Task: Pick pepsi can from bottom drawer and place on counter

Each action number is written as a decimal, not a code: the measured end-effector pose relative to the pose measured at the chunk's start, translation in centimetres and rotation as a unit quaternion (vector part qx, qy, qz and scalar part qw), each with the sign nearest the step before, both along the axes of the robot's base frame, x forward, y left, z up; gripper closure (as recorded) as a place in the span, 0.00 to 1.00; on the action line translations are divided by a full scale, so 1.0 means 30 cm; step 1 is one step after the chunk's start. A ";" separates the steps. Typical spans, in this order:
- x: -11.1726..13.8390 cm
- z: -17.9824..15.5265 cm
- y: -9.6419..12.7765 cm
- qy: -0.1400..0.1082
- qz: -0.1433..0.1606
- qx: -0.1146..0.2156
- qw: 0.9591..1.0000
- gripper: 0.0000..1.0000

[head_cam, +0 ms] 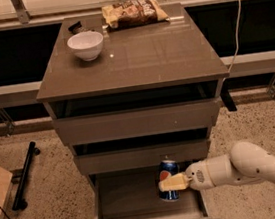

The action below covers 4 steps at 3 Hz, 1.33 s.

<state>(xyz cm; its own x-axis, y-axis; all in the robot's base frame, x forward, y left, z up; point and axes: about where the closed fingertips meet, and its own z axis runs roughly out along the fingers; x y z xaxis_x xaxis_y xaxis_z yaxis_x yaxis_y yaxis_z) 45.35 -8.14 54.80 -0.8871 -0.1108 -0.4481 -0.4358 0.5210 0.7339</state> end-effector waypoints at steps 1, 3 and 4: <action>-0.006 0.173 -0.031 -0.088 0.007 0.002 0.996 1.00; 0.014 0.504 -0.033 -0.239 0.045 -0.017 0.970 1.00; 0.047 0.645 -0.020 -0.296 0.066 -0.036 0.952 1.00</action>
Offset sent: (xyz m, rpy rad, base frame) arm -0.0004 -0.0161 0.1661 -0.0284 -0.5485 0.0827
